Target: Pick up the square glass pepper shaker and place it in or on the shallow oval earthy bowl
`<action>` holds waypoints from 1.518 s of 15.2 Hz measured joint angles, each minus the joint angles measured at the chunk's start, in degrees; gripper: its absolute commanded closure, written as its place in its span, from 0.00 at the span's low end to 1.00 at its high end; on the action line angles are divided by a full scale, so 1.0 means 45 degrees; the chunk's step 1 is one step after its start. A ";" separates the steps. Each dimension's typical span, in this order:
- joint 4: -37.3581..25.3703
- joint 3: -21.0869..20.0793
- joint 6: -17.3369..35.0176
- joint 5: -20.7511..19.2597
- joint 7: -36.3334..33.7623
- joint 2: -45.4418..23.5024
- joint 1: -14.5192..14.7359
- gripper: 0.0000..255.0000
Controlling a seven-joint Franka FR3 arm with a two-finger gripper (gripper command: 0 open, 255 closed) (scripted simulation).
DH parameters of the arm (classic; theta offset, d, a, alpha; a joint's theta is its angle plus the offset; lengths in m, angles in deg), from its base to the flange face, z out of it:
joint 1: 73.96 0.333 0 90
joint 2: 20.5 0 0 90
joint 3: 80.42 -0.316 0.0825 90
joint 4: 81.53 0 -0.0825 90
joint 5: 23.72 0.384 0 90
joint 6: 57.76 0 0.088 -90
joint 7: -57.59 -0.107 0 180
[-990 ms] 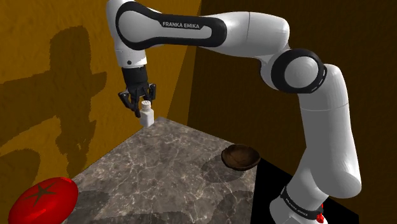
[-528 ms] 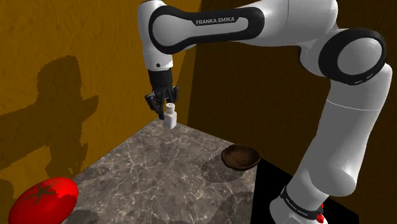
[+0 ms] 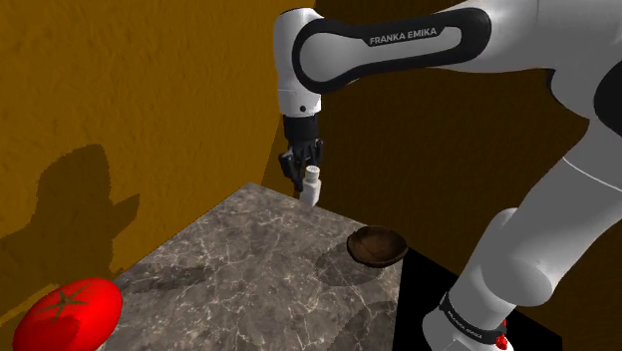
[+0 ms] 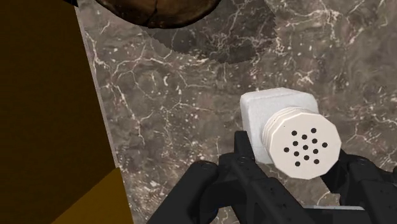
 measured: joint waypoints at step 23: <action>0.7568 0.2165 0.0172 0.0227 0.2992 0.7392 -0.0199 1.00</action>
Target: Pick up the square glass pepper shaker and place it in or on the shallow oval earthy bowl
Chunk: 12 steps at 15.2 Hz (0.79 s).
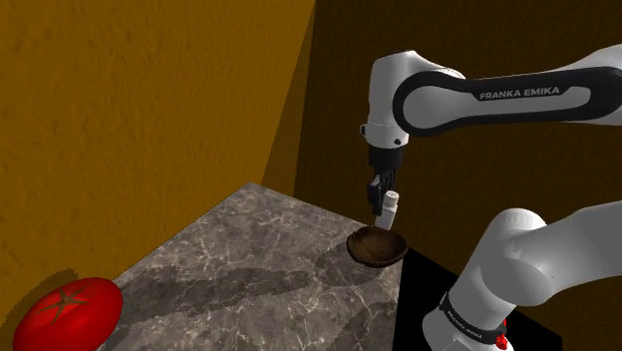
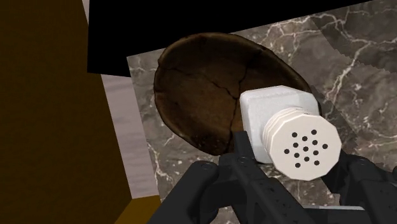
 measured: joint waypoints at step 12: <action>0.0991 -0.0124 0.1215 0.0100 -0.0028 -0.0218 0.0037 1.00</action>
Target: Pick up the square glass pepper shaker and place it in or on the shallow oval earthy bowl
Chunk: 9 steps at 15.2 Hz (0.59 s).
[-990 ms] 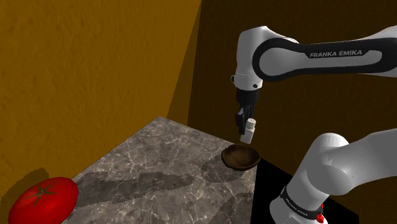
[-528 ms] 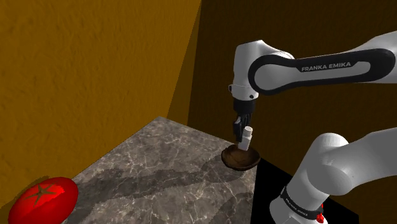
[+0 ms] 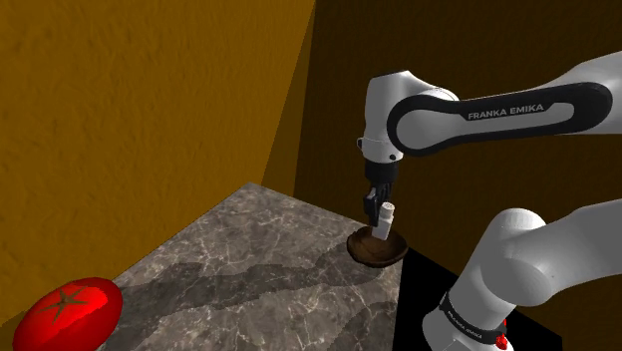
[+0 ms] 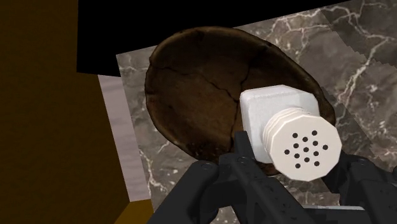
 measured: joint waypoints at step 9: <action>-0.0535 0.0022 -0.0468 -0.0037 -0.0020 -0.0057 -0.0023 0.00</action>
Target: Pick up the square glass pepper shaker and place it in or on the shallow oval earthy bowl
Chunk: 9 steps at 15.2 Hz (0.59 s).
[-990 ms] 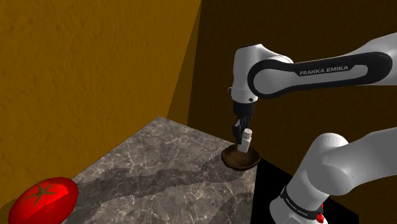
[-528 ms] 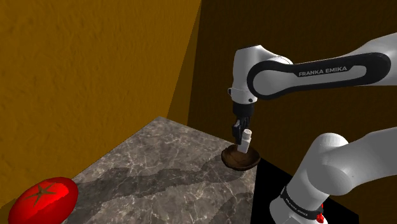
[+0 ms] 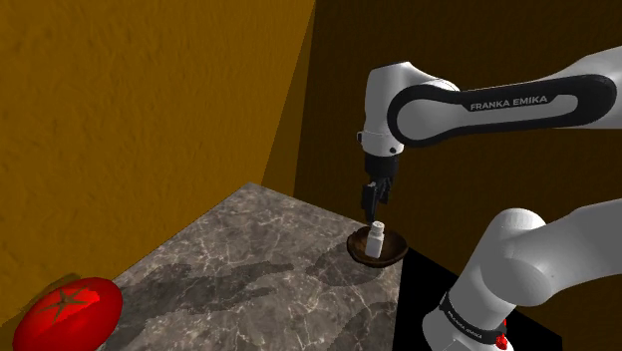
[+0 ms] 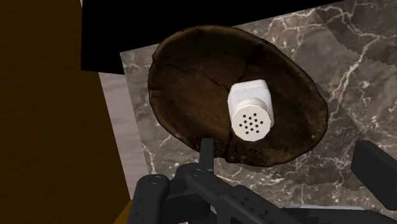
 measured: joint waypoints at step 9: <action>-0.1160 0.0078 -0.1070 -0.0092 -0.0008 -0.0095 -0.0053 0.00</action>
